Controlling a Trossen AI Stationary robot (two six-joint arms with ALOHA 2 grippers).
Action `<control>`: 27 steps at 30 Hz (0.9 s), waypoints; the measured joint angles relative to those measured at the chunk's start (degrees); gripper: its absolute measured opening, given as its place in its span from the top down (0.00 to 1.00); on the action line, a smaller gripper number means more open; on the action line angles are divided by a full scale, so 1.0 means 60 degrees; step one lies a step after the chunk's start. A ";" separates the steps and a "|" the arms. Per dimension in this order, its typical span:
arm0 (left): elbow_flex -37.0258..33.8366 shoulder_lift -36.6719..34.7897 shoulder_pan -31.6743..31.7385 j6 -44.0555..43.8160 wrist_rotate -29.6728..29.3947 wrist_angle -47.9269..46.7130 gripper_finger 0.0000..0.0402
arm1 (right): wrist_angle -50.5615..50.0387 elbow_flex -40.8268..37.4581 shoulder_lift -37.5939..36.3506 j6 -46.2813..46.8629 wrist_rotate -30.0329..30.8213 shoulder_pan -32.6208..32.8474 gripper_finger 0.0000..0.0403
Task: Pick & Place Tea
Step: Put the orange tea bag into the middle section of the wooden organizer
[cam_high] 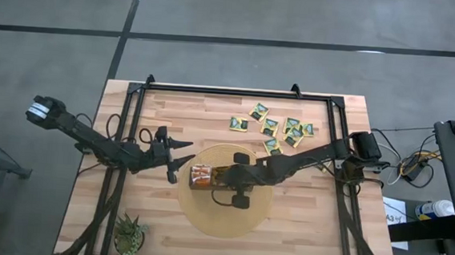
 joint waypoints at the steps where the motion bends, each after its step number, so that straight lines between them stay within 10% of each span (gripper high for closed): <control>1: 0.0000 0.0000 -0.0003 0.0000 0.0000 -0.0004 0.53 | 0.0022 -0.0004 0.0000 0.0000 -0.0004 -0.0015 0.97; 27: -0.0004 0.0000 0.0000 0.0033 0.0000 -0.0022 0.53 | 0.0054 -0.0014 -0.0776 0.0018 -0.0364 -0.0124 0.47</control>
